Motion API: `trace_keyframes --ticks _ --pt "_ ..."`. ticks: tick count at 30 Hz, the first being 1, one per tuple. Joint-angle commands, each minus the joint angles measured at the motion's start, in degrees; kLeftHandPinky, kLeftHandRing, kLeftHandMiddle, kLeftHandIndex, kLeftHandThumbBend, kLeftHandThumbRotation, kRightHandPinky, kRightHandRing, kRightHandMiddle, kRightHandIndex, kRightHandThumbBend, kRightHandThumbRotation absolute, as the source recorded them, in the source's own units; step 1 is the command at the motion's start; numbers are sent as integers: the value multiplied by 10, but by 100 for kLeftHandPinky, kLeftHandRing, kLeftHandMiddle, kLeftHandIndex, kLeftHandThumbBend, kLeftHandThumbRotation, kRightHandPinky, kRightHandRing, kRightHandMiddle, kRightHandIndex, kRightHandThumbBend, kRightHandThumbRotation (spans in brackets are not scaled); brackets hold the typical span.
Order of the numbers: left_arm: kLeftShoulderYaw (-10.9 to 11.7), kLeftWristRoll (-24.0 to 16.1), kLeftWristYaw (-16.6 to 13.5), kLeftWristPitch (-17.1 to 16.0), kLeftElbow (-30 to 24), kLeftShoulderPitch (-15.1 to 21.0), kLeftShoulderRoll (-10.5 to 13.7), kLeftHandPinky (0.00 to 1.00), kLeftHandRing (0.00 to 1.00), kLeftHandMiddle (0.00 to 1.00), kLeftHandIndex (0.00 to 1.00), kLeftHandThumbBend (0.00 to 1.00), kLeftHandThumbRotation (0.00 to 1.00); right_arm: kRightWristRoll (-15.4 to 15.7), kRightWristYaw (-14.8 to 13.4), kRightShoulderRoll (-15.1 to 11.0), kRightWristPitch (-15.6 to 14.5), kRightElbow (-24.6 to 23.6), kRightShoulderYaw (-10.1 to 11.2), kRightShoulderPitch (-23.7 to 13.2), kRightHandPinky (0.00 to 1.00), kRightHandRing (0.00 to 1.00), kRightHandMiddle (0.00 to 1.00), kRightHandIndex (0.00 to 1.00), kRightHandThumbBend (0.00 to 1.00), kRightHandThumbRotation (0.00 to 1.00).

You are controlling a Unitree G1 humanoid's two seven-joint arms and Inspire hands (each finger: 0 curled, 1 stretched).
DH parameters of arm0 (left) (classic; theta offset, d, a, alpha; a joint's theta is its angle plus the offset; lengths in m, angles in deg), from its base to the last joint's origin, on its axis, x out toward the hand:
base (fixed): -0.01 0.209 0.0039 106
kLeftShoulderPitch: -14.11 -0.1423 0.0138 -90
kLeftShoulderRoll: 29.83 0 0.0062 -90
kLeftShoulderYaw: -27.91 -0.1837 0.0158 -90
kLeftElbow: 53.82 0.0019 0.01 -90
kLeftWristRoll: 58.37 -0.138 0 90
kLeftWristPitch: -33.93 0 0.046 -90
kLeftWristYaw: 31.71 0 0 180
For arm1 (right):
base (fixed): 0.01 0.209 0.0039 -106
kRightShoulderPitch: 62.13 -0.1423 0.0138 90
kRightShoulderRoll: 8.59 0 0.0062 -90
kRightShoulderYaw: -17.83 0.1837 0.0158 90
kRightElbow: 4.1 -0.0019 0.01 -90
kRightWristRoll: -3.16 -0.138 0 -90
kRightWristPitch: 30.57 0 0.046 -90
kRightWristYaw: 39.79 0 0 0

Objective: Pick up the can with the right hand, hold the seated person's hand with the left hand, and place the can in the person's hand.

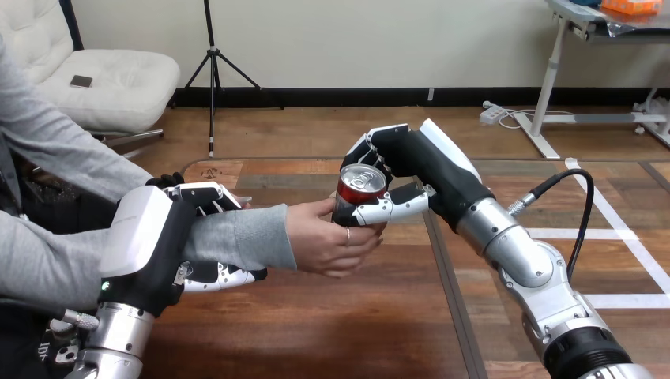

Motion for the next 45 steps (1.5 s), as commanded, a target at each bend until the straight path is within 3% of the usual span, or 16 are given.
trace_keyframes --ticks 1,16,30,45 --pt "4 12 -12 -9 -22 43 -9 22 25 33 39 86 0 -13 8 18 2 -39 -2 -40 34 39 44 46 84 10" --pt "3 8 -17 -11 -21 43 -7 22 26 33 40 86 0 -10 7 14 -1 -40 -2 -39 34 39 43 47 83 34" --pt "3 13 -23 -25 -10 46 -7 20 24 32 39 86 0 -13 7 15 -6 -40 2 -38 35 39 43 45 80 45" --pt "4 11 -15 -12 -25 41 -6 22 25 33 39 86 0 -11 10 13 -5 -40 2 -39 36 41 44 46 79 59"
